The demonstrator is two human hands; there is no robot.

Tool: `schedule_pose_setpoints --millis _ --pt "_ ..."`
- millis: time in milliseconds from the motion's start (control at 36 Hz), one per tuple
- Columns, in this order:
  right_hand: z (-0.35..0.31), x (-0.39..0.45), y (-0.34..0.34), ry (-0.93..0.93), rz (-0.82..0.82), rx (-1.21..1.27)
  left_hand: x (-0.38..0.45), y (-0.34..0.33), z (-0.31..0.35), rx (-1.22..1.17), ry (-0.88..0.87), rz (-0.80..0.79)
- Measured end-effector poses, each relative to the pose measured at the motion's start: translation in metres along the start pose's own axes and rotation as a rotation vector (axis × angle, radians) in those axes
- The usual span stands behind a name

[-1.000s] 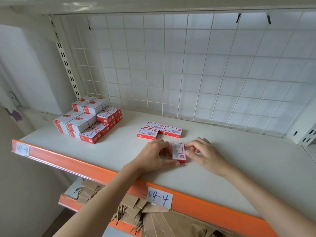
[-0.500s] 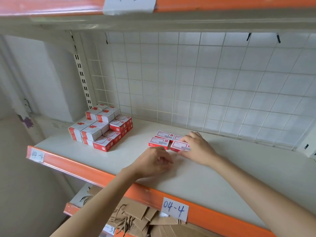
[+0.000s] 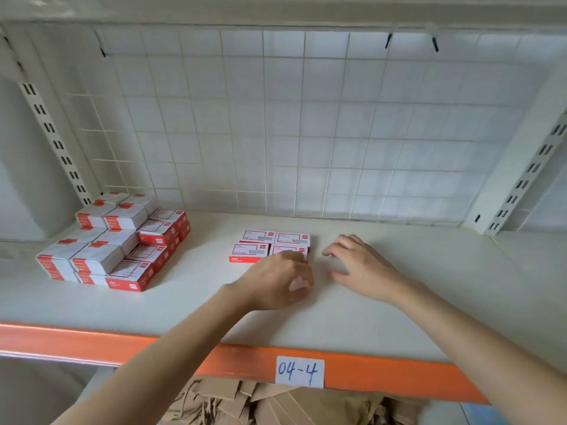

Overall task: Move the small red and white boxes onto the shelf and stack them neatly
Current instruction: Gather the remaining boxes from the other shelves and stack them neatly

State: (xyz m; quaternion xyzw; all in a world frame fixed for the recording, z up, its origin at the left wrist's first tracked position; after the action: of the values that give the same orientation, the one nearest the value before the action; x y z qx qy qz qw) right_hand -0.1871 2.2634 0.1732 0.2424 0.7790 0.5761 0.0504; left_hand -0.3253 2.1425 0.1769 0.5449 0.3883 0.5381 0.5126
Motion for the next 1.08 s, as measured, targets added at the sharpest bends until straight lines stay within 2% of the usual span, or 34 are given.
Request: schedule_pose_setpoints --millis 139,306,528,806,1083 --pt "0.019 -0.039 0.017 -0.063 -0.015 -0.178 0.035 -0.005 0.030 0.084 -0.116 -0.039" --pt "0.045 -0.091 0.049 -0.167 -0.015 -0.241 0.071 -0.008 0.084 0.171 -0.241 -0.051" --pt "0.102 -0.193 0.097 -0.295 0.060 -0.117 0.121 -0.019 0.191 0.197 -0.151 0.039" --pt "0.179 -0.330 0.161 -0.406 0.095 -0.195 0.186 -0.043 0.347 0.157 -0.222 -0.003" --pt "0.253 -0.408 0.215 -0.566 0.131 -0.190 0.254 -0.067 0.452 0.135 -0.287 -0.022"
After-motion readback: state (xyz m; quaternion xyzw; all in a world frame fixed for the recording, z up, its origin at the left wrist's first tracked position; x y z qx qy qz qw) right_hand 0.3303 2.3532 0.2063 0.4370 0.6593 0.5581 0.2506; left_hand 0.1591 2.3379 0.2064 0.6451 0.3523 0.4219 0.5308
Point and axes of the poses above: each hand's wrist, its own x-axis towards the middle knuckle, its own y-axis out of the back of the hand, z = x × y, the point moved 2 cm from there along x, towards the middle knuckle, and after that the axes turned 10 degrees about x, right-handed, at the moved point
